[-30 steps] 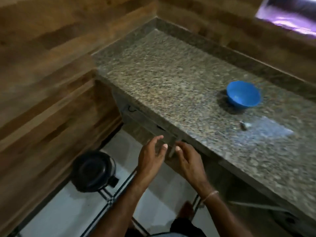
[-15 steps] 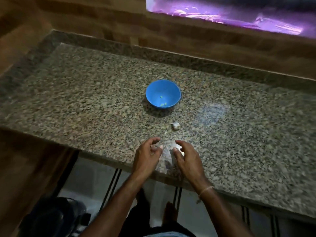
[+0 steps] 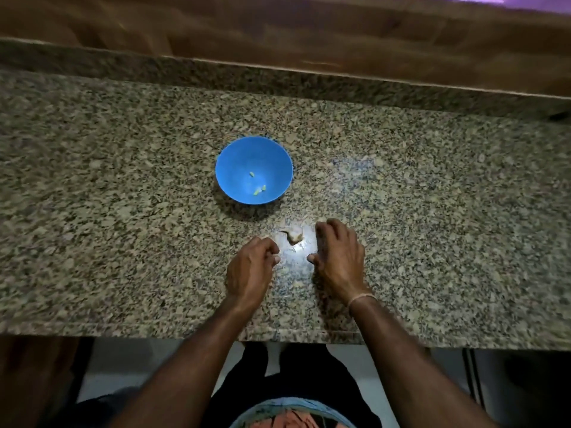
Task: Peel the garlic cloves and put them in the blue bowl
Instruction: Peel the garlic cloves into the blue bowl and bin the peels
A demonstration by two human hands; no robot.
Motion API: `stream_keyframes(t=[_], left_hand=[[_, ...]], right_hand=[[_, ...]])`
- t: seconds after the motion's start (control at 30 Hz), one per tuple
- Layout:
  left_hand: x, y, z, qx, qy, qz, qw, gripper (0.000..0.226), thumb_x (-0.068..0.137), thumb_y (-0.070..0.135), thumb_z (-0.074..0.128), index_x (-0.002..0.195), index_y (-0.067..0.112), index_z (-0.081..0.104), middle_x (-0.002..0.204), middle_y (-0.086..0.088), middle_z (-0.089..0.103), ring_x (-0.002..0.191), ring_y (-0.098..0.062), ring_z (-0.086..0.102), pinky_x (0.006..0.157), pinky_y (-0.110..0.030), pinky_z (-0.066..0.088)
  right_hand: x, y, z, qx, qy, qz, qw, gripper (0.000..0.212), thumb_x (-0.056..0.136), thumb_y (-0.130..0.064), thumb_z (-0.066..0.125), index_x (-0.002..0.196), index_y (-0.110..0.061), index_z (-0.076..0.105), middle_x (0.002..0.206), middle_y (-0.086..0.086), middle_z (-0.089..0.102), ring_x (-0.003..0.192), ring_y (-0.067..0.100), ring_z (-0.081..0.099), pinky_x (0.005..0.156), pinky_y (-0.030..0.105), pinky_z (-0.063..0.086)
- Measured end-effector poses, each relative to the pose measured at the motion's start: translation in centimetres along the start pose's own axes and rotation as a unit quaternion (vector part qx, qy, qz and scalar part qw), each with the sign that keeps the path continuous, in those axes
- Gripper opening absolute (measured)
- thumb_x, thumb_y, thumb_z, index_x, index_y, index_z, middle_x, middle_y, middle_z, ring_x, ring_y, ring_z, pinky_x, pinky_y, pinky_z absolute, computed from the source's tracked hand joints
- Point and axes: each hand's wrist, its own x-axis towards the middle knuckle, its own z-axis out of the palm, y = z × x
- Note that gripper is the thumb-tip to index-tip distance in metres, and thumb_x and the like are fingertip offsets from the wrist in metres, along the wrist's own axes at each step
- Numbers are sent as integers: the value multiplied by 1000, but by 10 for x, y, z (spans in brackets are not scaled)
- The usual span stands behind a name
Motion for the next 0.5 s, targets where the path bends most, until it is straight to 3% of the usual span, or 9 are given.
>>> stream_keyframes(t=[0.07, 0.2, 0.3, 0.37, 0.5], left_hand=[[4, 1, 1, 7, 4, 0, 1000, 20, 98, 8, 65, 93, 27, 67, 98, 10, 63, 67, 10, 52, 53, -20, 35], [6, 10, 3, -6, 34, -22, 999, 19, 98, 13, 66, 90, 30, 61, 95, 11, 65, 77, -16, 65, 59, -34, 49], [11, 31, -12, -67, 104, -39, 992, 14, 100, 21, 65, 91, 31, 62, 88, 17, 65, 73, -3, 60, 57, -27, 45], [23, 46, -27, -71, 153, -39, 985, 9, 99, 21, 69, 93, 27, 66, 86, 19, 62, 71, 2, 55, 56, -11, 31], [69, 56, -50, -18, 195, -27, 980, 7, 97, 22, 73, 96, 26, 67, 99, 13, 70, 79, -11, 61, 60, -27, 33]], right_hand=[[1, -1, 2, 4, 9, 5, 1000, 76, 88, -36, 81, 153, -27, 44, 164, -1, 33, 148, 25, 27, 112, 48, 30], [4, 2, 1, 6, 3, -2, 1000, 74, 86, -34, 83, 150, -27, 46, 162, -1, 33, 146, 24, 28, 109, 47, 30], [7, 4, 0, -5, 1, -13, 1000, 72, 81, -37, 86, 142, -29, 48, 157, -2, 35, 140, 25, 32, 101, 46, 34], [9, 4, -1, -6, -2, -13, 1000, 71, 80, -37, 87, 139, -29, 48, 154, -3, 36, 137, 24, 33, 96, 44, 34], [8, 5, 0, -3, -1, -23, 1000, 70, 82, -36, 85, 141, -28, 47, 155, -3, 34, 137, 22, 30, 93, 38, 26]])
